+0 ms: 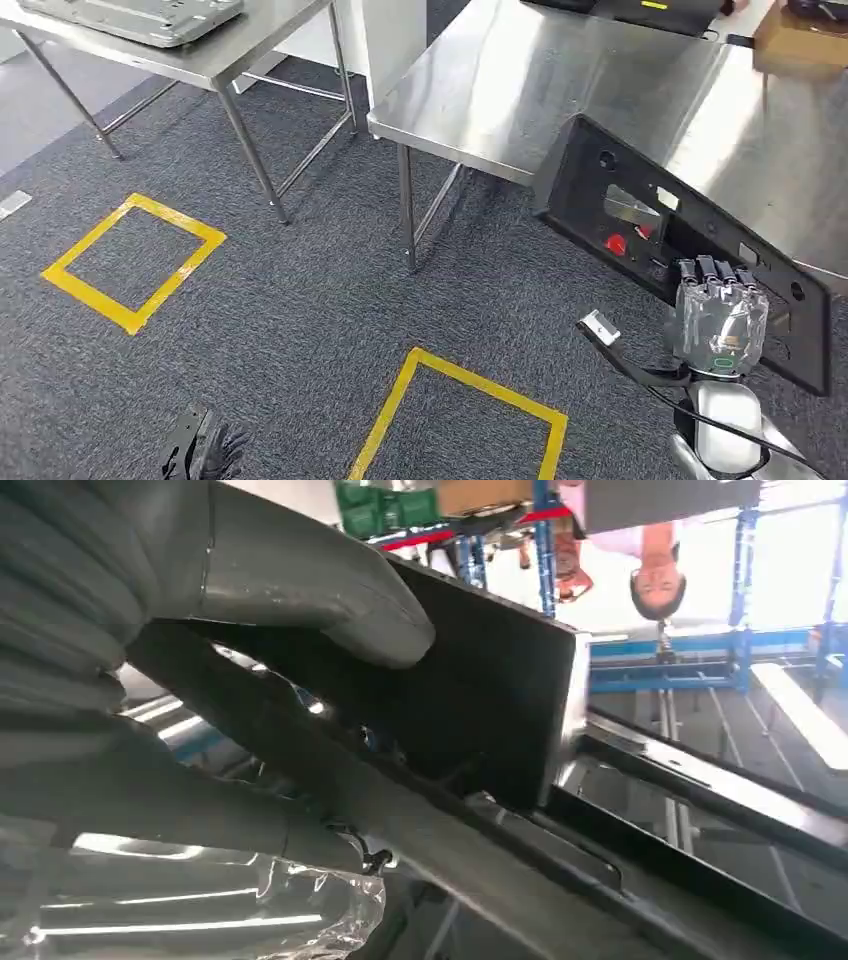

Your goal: Take the parts from the cabinet and place them on the table.

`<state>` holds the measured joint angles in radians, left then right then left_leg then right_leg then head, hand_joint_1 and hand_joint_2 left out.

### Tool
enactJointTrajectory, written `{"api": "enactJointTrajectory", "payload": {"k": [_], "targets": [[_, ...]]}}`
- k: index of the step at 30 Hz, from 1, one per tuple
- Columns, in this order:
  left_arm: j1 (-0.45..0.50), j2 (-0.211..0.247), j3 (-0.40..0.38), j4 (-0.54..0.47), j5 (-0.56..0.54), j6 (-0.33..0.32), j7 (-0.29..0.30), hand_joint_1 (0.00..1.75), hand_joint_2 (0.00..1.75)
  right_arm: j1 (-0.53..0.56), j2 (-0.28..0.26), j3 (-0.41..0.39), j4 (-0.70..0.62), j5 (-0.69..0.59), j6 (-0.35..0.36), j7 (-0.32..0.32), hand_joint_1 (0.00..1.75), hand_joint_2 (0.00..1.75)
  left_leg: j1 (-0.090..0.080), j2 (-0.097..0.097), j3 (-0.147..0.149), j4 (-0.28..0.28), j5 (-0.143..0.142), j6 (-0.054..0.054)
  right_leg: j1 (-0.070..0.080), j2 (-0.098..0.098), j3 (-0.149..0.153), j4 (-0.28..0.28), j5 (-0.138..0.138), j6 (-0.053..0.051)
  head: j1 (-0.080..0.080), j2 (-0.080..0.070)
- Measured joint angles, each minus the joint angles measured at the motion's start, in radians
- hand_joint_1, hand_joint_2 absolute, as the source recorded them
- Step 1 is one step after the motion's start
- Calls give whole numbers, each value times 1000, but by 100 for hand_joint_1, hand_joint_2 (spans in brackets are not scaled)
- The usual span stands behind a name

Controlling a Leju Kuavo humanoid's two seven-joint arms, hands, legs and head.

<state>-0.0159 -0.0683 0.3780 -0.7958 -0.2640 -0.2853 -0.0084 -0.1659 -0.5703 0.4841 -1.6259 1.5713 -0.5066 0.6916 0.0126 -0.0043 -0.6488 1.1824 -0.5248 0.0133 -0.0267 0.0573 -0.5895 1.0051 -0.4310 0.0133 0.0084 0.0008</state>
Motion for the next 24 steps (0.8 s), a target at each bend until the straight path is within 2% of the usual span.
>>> {"api": "enactJointTrajectory", "payload": {"k": [1,2,3,5,6,7,8,11,14,16,19,20,21,22,23,24], "targets": [[0,0,0,-5,0,-1,2,0,0,-5,-1,6,0,0,6,0,175,175,0,-6,44,-89,39,8,0,7,1,0,0,1,0,0],[-1,0,0,-9,0,-3,5,0,0,-10,-3,12,0,0,13,0,175,175,-4,-20,67,-147,51,14,8,12,0,4,0,2,-1,0],[-2,0,0,-14,0,-4,5,0,0,-14,-5,18,0,0,14,0,175,175,-3,-15,68,-155,49,12,13,16,-5,7,-2,6,1,0],[-1,-3,0,-17,0,-6,7,0,0,-15,-11,27,-3,0,14,1,175,175,-11,-13,67,-155,51,17,12,17,-11,0,2,18,0,0],[0,-7,0,-20,0,-7,7,0,0,-18,-14,33,-3,0,14,1,175,175,-9,-16,65,-164,59,8,21,14,-10,9,-7,9,1,0],[0,-8,0,-22,0,-7,8,0,0,-19,-15,37,-3,0,14,1,175,175,-13,-17,64,-163,59,9,16,13,-13,6,-1,5,0,0],[0,-9,0,-22,1,-7,8,0,0,-21,-17,40,-3,0,14,1,175,175,-18,-17,63,-163,61,14,16,12,-12,4,-1,7,0,0],[1,-10,0,-22,1,-7,8,0,0,-24,-19,48,-3,0,14,2,175,175,-21,-22,59,-162,64,20,12,10,-11,-1,3,13,0,0],[2,-12,0,-22,9,-32,8,0,0,-32,-22,55,-3,0,24,2,175,175,-23,-23,58,-162,64,21,10,9,-11,-5,6,16,0,0],[1,-15,0,-22,13,-39,8,0,0,-34,-25,58,-3,0,32,2,175,175,-29,-23,54,-155,61,32,4,9,-11,-10,9,35,-1,0],[-1,-18,-1,-22,13,-40,7,0,0,-33,-34,61,-4,0,33,2,175,175,-31,-22,55,-155,61,39,-1,11,-11,-14,11,40,0,0],[-3,-19,-2,-22,13,-40,7,0,0,-34,-40,60,-6,0,34,2,175,175,-28,-20,57,-160,64,45,2,14,-11,-16,11,46,-1,0],[-4,-23,-3,-22,14,-40,6,0,0,-32,-48,60,-10,0,34,2,175,175,-15,-13,63,-175,73,55,1,7,-21,-4,5,47,-2,0],[-5,-24,-5,-22,14,-40,5,0,0,-32,-51,59,-11,0,36,3,175,175,-17,-10,67,-180,74,56,2,-19,-33,28,-13,44,3,0],[-5,-23,-5,-22,14,-41,4,0,0,-35,-55,59,-12,0,40,3,175,175,-15,-5,67,-180,75,61,2,-34,-68,98,-48,38,9,0],[-4,-24,-5,-22,14,-41,4,0,0,-36,-58,59,-13,0,44,4,175,175,-15,-1,67,-180,74,61,2,-39,-107,180,-80,35,9,0]]}}
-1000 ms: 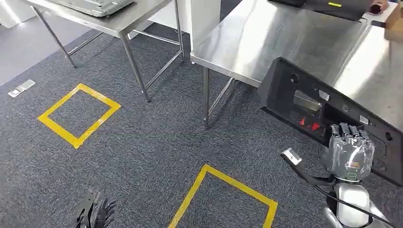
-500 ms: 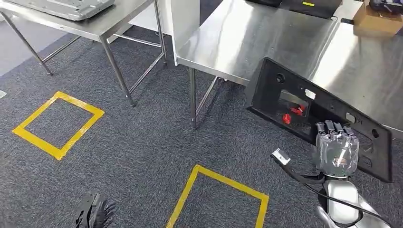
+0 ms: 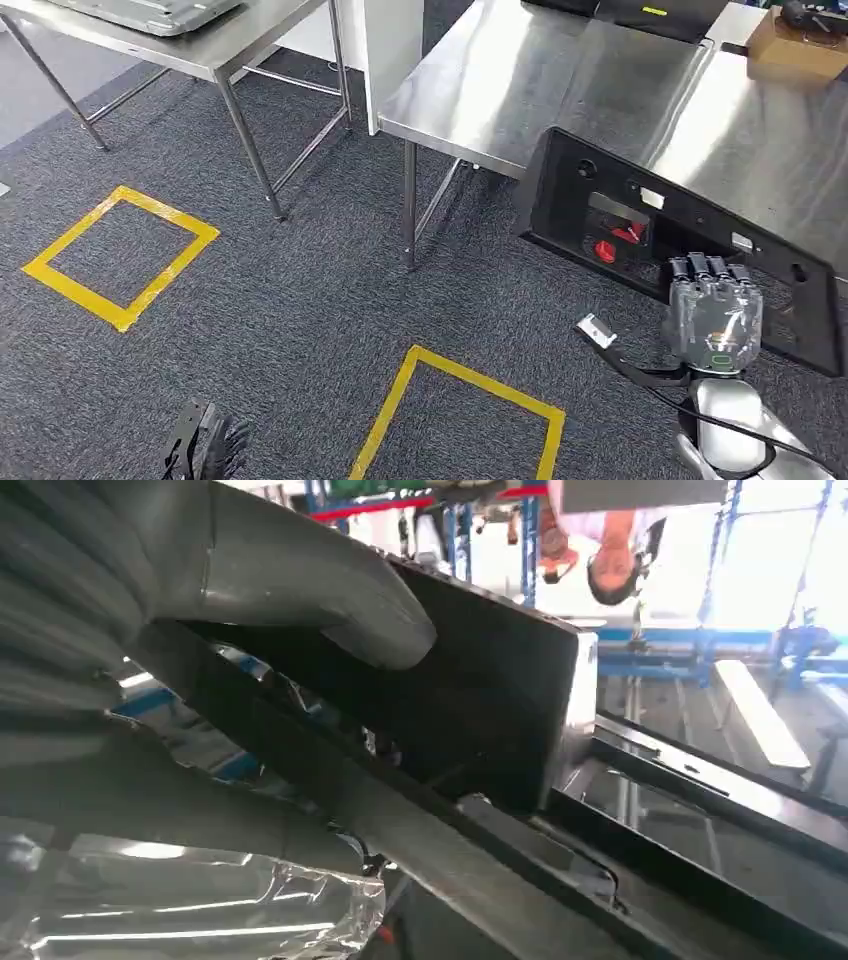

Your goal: Take the parts from the cabinet and place them on the table.

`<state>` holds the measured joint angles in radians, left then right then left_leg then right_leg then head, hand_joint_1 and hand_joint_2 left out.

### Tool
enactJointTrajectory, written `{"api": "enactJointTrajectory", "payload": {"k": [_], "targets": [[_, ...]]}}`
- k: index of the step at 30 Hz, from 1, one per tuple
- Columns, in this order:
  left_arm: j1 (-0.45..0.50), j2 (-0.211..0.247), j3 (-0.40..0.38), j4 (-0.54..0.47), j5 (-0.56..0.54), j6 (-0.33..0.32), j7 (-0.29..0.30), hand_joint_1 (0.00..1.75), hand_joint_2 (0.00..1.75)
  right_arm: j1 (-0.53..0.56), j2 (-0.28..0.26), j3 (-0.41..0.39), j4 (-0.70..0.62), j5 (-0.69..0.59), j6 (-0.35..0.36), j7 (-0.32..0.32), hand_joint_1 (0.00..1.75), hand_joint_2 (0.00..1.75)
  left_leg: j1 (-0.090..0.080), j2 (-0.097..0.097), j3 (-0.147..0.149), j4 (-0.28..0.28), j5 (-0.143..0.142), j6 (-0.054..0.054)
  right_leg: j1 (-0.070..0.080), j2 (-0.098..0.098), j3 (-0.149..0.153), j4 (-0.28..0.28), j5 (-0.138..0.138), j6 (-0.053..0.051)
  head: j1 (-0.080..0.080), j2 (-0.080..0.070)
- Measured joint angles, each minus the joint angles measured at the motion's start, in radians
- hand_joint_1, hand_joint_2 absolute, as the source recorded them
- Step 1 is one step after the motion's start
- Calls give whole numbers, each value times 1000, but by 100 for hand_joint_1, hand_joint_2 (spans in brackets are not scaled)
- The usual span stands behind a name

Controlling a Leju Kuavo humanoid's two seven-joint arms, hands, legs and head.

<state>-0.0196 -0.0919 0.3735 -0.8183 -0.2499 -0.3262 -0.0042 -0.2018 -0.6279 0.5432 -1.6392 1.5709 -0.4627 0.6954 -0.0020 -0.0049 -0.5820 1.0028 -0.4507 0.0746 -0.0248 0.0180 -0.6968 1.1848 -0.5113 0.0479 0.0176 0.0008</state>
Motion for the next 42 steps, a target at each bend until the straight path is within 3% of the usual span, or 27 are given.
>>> {"api": "enactJointTrajectory", "payload": {"k": [2,3,4,6,7,8,9,13,14,16,17,18,20,22,23,26,27,28,29,32,33,34,36,37,38,39,42], "targets": [[0,-3,-1,0,0,0,0,0,0,7,-5,1,0,0,2,0,175,175,-1,7,-1,1,-2,-2,-2,-3,-64,129,-37,4,-1,0],[0,-3,-1,0,0,0,0,0,0,11,-6,1,0,0,4,0,175,175,1,10,-1,1,-3,-4,-5,-5,-62,123,-30,10,-1,0],[0,-4,-2,0,0,0,0,0,0,11,-10,1,0,0,4,0,175,175,3,13,0,2,-5,-8,-8,-8,-33,65,-4,21,-2,0],[0,-6,-6,0,0,0,0,0,0,11,-15,0,-2,0,5,0,175,175,9,15,4,6,-11,-19,-15,-22,68,-122,63,41,-1,0],[-1,-5,-8,0,0,0,0,0,0,10,-18,-2,-3,0,5,1,175,175,5,18,5,11,-17,-30,-16,-36,93,-177,69,39,0,0],[-2,-3,-8,0,0,2,0,0,0,11,-19,-2,-4,0,5,2,175,175,1,18,3,13,-22,-37,-2,-29,105,-181,72,28,2,0],[-2,-3,-9,0,0,2,0,0,0,12,-22,-3,-6,0,4,3,175,175,-2,19,6,13,-24,-42,-2,-22,100,-177,72,14,-2,0],[-4,-3,-13,0,0,2,-1,0,0,15,-26,-3,-7,0,3,3,175,175,10,17,1,40,-48,-60,-11,-14,109,-174,65,-16,-4,0],[-5,-3,-14,0,0,2,-1,0,0,15,-28,-5,-8,0,3,3,175,175,10,13,-25,94,-78,-64,-10,-14,112,-174,62,-22,-8,0],[-3,-2,-15,0,0,2,-1,0,0,15,-28,-4,-9,0,3,3,175,175,10,11,-117,261,-149,-69,-3,-13,116,-174,57,-34,-8,0],[-2,-2,-16,1,0,2,-1,0,0,16,-27,-3,-9,0,3,3,175,175,10,11,-159,323,-161,-69,0,-11,118,-173,54,-38,-7,0],[-2,-2,-17,1,0,2,-1,0,0,16,-28,-1,-9,0,2,3,175,175,10,11,-174,331,-145,-66,2,-9,122,-173,52,-41,-7,0],[-1,-1,-18,2,0,2,-1,0,0,15,-27,2,-9,0,2,3,175,175,10,9,-136,220,-57,-57,5,-5,133,-173,44,-44,-8,0],[-2,2,-19,2,1,2,-2,0,0,14,-27,2,-9,0,2,3,175,175,8,-2,-59,42,33,-40,6,-2,144,-174,35,-40,-7,0],[-3,4,-20,2,2,2,-3,0,0,11,-27,3,-9,0,2,3,175,175,4,-2,-50,29,20,-40,19,1,142,-172,30,-34,-5,0],[-4,5,-21,2,2,2,-5,0,0,6,-28,5,-9,0,2,3,175,175,-7,1,-51,27,14,-31,13,3,142,-182,27,-21,-7,0],[-5,5,-22,1,3,2,-5,0,0,4,-29,4,-9,0,2,3,175,175,-3,2,-39,12,18,-25,22,3,148,-186,22,-12,-7,0],[-4,3,-22,1,3,2,-6,0,0,4,-30,4,-9,0,1,3,175,175,2,3,-24,-3,23,-20,14,-6,141,-166,15,-12,-7,0],[-5,3,-23,1,4,2,-6,0,0,-1,-31,4,-9,0,1,3,175,175,4,5,-15,-9,21,-11,14,-7,119,-115,-7,-16,-4,0],[-4,3,-23,1,4,2,-6,0,0,-4,-32,7,-8,0,0,5,175,175,4,5,-4,-8,9,-8,11,-7,-16,109,-76,-13,-4,0],[-4,3,-23,1,4,2,-6,0,0,-2,-31,11,-7,0,0,5,175,175,4,4,0,-8,4,-9,9,-8,-42,135,-70,-5,-3,0],[-3,3,-23,1,4,2,-6,0,0,-1,-31,12,-6,0,0,5,175,175,5,3,7,-8,-1,-12,6,-8,-40,107,-43,7,-4,0],[-2,0,-23,1,4,2,-6,0,0,-4,-31,11,-6,0,0,5,175,175,9,1,25,-6,-16,-21,-6,-14,30,-67,51,35,-3,0],[-2,0,-23,1,4,2,-6,0,0,-5,-31,11,-6,0,0,5,175,175,10,1,35,-5,-24,-27,-10,-23,71,-159,91,43,-3,0],[-3,3,-23,1,4,2,-6,0,0,-6,-30,13,-5,0,-1,5,175,175,0,1,37,-1,-34,-37,-3,-30,89,-178,94,35,-1,0],[-3,3,-23,1,4,3,-6,0,0,-7,-31,13,-5,0,-2,5,175,175,1,2,37,-1,-40,-42,2,-21,88,-183,92,18,0,0],[-3,3,-24,1,5,4,-6,0,0,-8,-29,16,-5,0,-2,5,175,175,5,5,42,-3,-50,-57,-1,-17,91,-180,83,-11,-4,0]]}}
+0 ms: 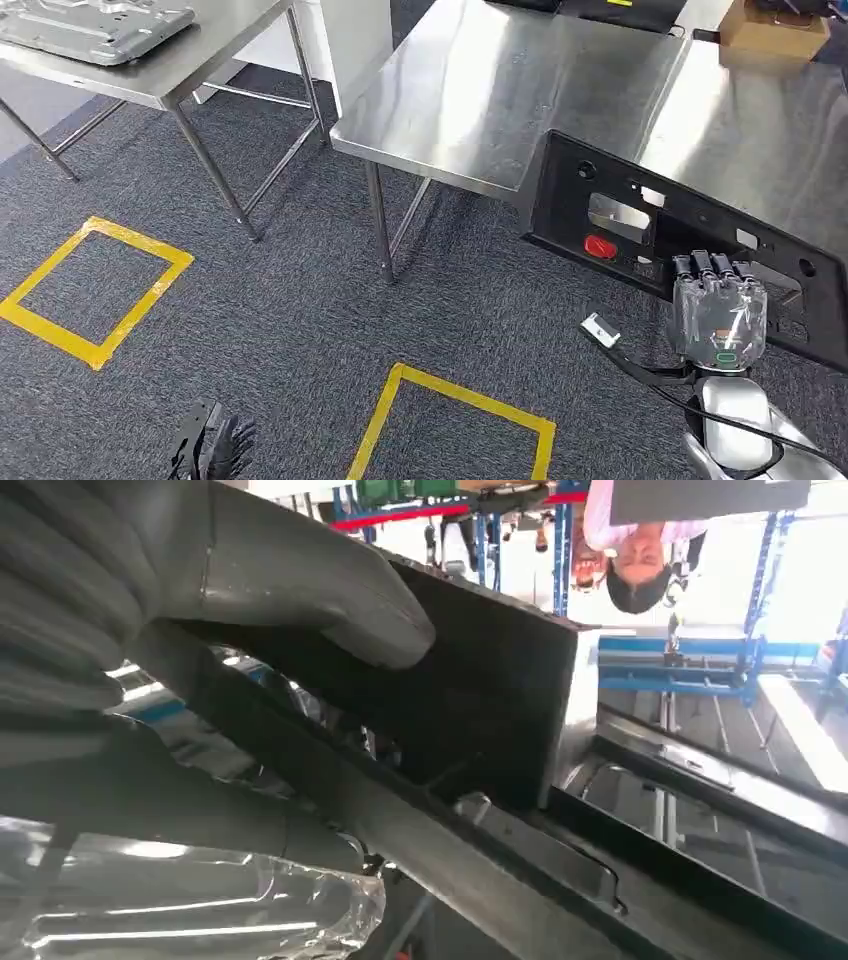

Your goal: Take the parts from the cabinet and place them on the table.

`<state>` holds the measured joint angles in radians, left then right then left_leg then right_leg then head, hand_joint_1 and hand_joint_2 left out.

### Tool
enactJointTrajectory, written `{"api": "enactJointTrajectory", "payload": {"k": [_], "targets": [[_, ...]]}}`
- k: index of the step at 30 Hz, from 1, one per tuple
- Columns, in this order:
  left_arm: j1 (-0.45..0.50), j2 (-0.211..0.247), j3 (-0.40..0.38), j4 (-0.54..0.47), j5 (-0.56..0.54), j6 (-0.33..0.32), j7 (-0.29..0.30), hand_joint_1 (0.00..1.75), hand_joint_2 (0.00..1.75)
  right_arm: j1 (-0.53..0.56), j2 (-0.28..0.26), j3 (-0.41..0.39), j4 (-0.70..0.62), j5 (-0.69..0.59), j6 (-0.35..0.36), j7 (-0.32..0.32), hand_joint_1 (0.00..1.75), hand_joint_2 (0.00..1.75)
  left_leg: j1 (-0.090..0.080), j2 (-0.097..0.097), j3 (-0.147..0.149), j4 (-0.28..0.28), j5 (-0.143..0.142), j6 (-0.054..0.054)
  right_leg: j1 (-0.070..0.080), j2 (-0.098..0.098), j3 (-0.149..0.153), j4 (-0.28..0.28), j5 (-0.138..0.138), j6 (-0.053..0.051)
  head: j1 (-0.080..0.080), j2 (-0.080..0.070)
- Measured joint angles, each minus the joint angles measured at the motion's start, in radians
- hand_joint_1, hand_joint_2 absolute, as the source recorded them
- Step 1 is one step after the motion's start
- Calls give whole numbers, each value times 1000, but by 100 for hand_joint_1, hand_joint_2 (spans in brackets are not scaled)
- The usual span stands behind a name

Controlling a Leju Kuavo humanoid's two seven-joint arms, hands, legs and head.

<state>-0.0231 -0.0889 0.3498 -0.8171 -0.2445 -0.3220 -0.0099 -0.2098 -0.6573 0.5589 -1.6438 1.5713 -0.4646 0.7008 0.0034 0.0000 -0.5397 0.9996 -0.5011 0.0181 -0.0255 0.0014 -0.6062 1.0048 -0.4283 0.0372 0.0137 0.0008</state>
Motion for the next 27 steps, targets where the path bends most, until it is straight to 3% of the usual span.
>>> {"api": "enactJointTrajectory", "payload": {"k": [2,3,4,5,6,7,8,10,11,12,13,15,18,20,21,22,23,24,27], "targets": [[0,1,-1,-1,0,0,0,0,0,-4,0,0,0,0,0,0,175,175,6,-1,-18,57,-29,-11,-4,2,14,-2,-10,-20,-4,0],[0,2,-1,-1,0,0,0,0,0,-6,1,0,0,0,1,0,175,175,6,-2,-57,130,-59,-14,-3,2,20,-2,-15,-27,-2,0],[2,2,-1,-1,0,0,0,0,0,-8,3,3,0,0,2,0,175,175,6,-2,-111,224,-97,-17,0,2,25,-1,-20,-34,-3,0],[5,1,-1,-1,0,0,0,0,0,-8,5,6,0,0,2,0,175,175,7,-2,-164,305,-117,-19,3,2,30,-1,-24,-40,-3,0],[8,2,-1,0,0,1,0,0,0,-8,6,9,0,0,3,0,175,175,7,-2,-201,344,-113,-18,4,3,36,-1,-31,-41,-3,0],[9,2,-1,0,0,1,0,0,0,-8,8,12,0,0,3,0,175,175,6,-2,-210,328,-80,-14,6,7,45,-1,-38,-40,-3,0],[9,2,-1,0,0,1,0,0,0,-8,8,13,0,0,3,0,175,175,6,-2,-196,271,-31,-8,8,8,55,-2,-45,-39,-3,0],[9,2,-1,0,0,2,0,0,0,-10,10,13,0,0,3,0,175,175,0,-4,-131,93,84,14,11,10,78,-3,-61,-37,-3,0],[9,5,-1,0,0,2,0,0,0,-10,11,13,0,0,3,0,175,175,-7,-6,-107,38,98,30,10,11,76,-4,-69,-34,-2,0],[8,5,-1,-1,0,2,0,0,0,-14,11,15,0,0,5,0,175,175,-10,0,-99,25,78,31,24,14,82,-5,-76,-24,0,0],[8,6,-1,-1,1,2,0,0,0,-14,11,15,0,0,5,0,175,175,-15,0,-98,23,77,34,14,14,85,-10,-77,-20,-3,0],[8,5,-1,-1,3,2,0,0,0,-12,10,16,0,0,4,0,175,175,-18,2,-82,4,72,49,21,14,98,-1,-61,1,-3,0],[8,3,-1,-1,3,1,0,0,0,-16,6,14,0,0,4,0,175,175,-11,-1,-46,-16,74,56,18,9,84,35,-85,2,-2,0],[6,3,0,-1,3,1,0,0,0,-19,5,15,0,0,4,0,175,175,-9,-3,-38,-16,64,62,14,9,4,173,-121,-8,-1,0],[7,3,0,-1,3,1,0,0,0,-17,5,16,1,0,4,0,175,175,-9,-3,-34,-16,58,61,11,9,-50,249,-152,-8,-1,0],[10,1,0,-1,3,1,0,0,0,-15,5,18,1,0,4,0,175,175,-9,-4,-28,-16,51,59,10,9,-94,300,-166,-1,-1,0],[11,1,0,-1,3,0,0,0,0,-13,5,20,2,0,4,0,175,175,-9,-5,-20,-16,41,57,8,9,-112,302,-156,11,-2,0],[12,0,0,-1,3,0,0,0,0,-12,5,20,2,0,3,0,175,175,-7,-7,-8,-16,31,53,3,8,-106,258,-126,26,-1,0],[13,-3,0,-1,3,-2,0,0,0,-11,5,21,3,0,3,0,175,175,-3,-7,30,-15,-6,32,-15,-8,-26,-1,35,80,2,0]]}}
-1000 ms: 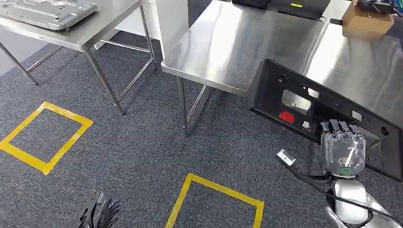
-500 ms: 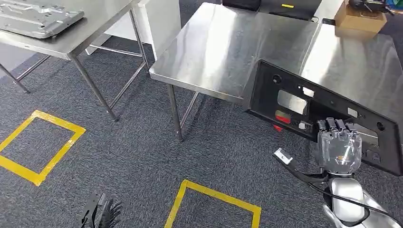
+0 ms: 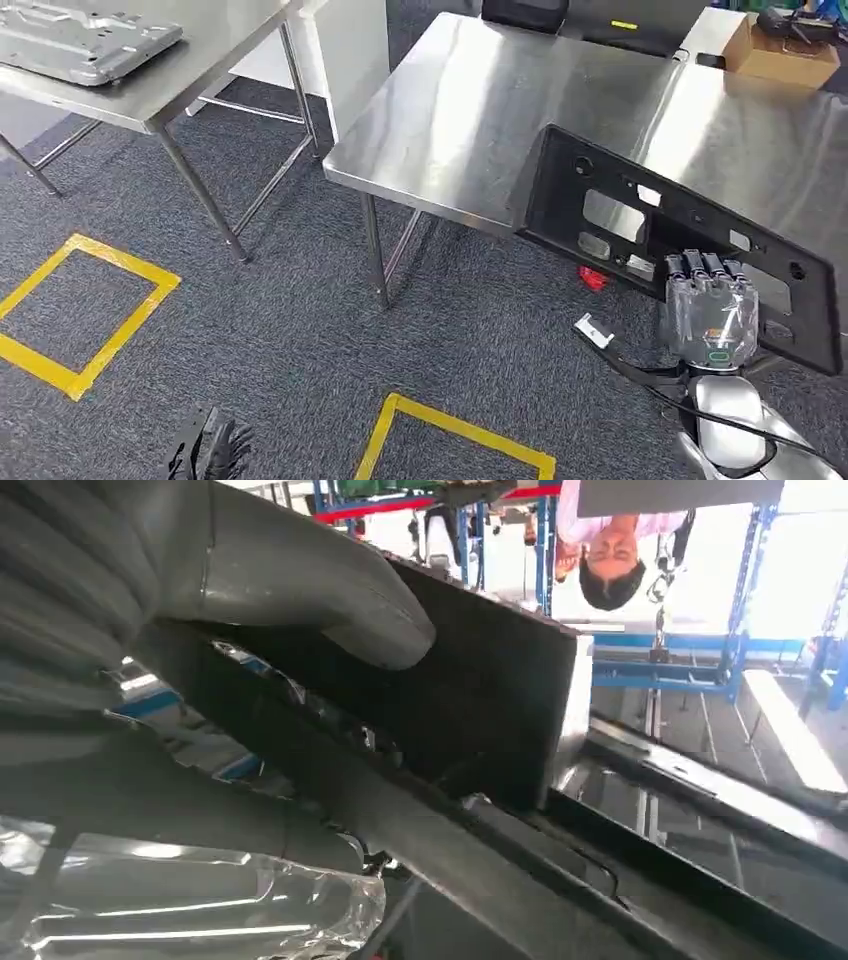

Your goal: Take the parts from the cabinet and place them on the table.

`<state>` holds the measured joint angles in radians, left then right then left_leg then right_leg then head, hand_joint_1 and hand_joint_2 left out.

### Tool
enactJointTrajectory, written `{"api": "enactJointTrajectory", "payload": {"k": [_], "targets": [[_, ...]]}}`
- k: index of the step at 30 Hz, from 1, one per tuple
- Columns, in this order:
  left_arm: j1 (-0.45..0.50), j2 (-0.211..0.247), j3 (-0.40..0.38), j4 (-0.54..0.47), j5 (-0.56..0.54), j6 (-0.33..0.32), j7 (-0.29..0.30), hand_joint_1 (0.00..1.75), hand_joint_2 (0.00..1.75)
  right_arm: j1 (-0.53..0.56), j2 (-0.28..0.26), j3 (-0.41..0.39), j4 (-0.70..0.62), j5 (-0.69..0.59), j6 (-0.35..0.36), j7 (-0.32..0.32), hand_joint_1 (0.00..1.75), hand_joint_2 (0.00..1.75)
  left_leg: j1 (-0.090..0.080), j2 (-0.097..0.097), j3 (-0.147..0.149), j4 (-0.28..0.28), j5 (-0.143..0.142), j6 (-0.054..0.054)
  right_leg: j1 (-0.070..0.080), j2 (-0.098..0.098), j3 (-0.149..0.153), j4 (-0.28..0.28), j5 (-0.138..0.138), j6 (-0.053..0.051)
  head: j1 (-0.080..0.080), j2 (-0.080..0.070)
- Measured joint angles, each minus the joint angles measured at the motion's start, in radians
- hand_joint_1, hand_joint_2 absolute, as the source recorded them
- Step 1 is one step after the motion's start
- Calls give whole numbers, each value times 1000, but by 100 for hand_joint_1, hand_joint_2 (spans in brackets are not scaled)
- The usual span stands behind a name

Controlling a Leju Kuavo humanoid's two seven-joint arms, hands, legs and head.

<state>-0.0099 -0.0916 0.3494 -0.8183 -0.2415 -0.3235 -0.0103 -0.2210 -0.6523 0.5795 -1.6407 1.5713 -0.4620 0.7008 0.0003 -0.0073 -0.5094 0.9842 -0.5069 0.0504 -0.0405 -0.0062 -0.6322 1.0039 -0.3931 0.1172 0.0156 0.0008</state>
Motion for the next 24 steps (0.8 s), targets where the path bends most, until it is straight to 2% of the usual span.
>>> {"api": "enactJointTrajectory", "payload": {"k": [1,2,3,4,5,7,8,9,10,11,12,13,14,15,16,17,18,19,20,21,22,23,24], "targets": [[-1,2,0,0,0,0,0,0,0,0,2,2,3,0,0,0,175,175,-1,1,14,5,-10,-6,12,-4,-2,-1,-31,-22,1,0],[-2,3,0,0,1,0,0,0,0,-1,0,3,4,0,-2,0,175,175,-6,4,8,1,-16,-14,23,-6,13,0,-34,-54,2,0],[-2,3,0,0,1,0,0,0,0,5,0,2,3,0,-2,0,175,175,-6,5,17,2,-19,-17,16,-1,10,-1,-29,-70,-3,0],[-2,2,0,0,1,-1,0,0,0,5,0,1,4,0,-3,0,175,175,-6,3,17,8,-20,-20,12,0,17,1,-30,-76,-1,0],[-6,2,-1,0,1,-1,0,0,0,5,0,0,3,0,-5,-1,175,175,-2,6,5,37,-9,-22,10,6,26,0,-35,-84,-5,0],[-8,2,-1,0,1,-1,0,0,0,3,-1,-3,3,0,-6,0,175,175,3,5,-89,187,30,-34,10,6,51,-3,-51,-107,-5,0],[-8,2,-1,0,1,-1,0,0,0,3,-1,-3,3,0,-6,0,175,175,3,5,-151,267,15,-40,12,7,62,-4,-63,-112,-5,0],[-6,2,-1,0,1,-1,0,0,0,5,0,-3,3,0,-6,0,175,175,3,5,-201,317,-19,-43,13,9,72,-4,-72,-115,-5,0],[-4,2,-1,1,1,-1,0,0,0,7,0,-3,3,0,-6,0,175,175,3,5,-240,342,-63,-44,15,11,84,-4,-84,-116,-5,0],[-4,2,-1,2,1,-1,0,0,0,7,0,-3,3,0,-5,0,175,175,3,5,-266,340,-97,-42,18,15,97,-4,-95,-117,-5,0],[-4,2,-1,2,1,-1,0,0,0,7,0,-3,3,0,-5,0,175,175,2,5,-277,313,-105,-37,20,17,116,-4,-108,-117,-5,0],[-4,2,-1,3,1,-1,0,0,0,7,0,-3,3,0,-5,0,175,175,0,4,-270,259,-81,-28,23,19,136,-5,-122,-118,-4,0],[-5,2,-1,3,1,-1,0,0,0,7,0,-3,3,0,-4,0,175,175,-4,4,-253,187,-26,-16,27,19,154,-6,-135,-118,-5,0],[-5,3,-1,3,1,-2,0,0,0,7,0,-3,3,0,-3,0,175,175,-12,3,-232,102,70,3,29,19,168,-8,-148,-119,-4,0],[-4,9,-1,3,1,-2,0,0,0,5,1,-2,4,0,-2,0,175,175,-27,-6,-222,45,153,17,34,23,178,-7,-161,-114,-2,0],[-2,10,-1,4,1,-2,0,0,0,5,3,0,5,0,-2,-1,175,175,-31,-29,-220,53,129,24,35,34,186,-9,-172,-108,-4,0],[-1,13,-1,5,1,-2,0,0,0,3,4,0,5,0,0,-1,175,175,-30,-36,-208,47,126,25,41,31,184,-19,-184,-106,-5,0],[-2,14,-1,5,1,-2,0,0,0,7,5,-1,4,0,0,-2,175,175,-30,-37,-194,32,132,26,43,33,198,13,-166,-95,-7,0],[-4,13,-1,5,2,-2,-2,0,0,7,-1,-3,4,0,0,-1,175,175,-30,-32,-170,32,132,30,46,38,196,30,-155,-84,-7,0],[-5,12,-2,5,2,-2,-2,0,0,5,-1,-5,5,0,0,0,175,175,-27,-30,-150,25,127,36,38,29,180,64,-160,-80,-6,0],[-7,11,-2,5,3,-2,-2,0,0,1,-1,-4,4,0,0,0,175,175,-27,-29,-136,25,118,41,39,22,152,121,-155,-77,-8,0],[-11,12,-2,5,3,-2,-2,0,0,0,-1,-3,4,0,0,0,175,175,-26,-26,-130,25,108,45,38,21,107,186,-164,-79,-6,0],[-11,12,-2,6,3,-2,-2,0,0,0,-1,-4,4,0,0,0,175,175,-25,-25,-123,25,97,46,36,20,53,247,-199,-88,-7,0]]}}
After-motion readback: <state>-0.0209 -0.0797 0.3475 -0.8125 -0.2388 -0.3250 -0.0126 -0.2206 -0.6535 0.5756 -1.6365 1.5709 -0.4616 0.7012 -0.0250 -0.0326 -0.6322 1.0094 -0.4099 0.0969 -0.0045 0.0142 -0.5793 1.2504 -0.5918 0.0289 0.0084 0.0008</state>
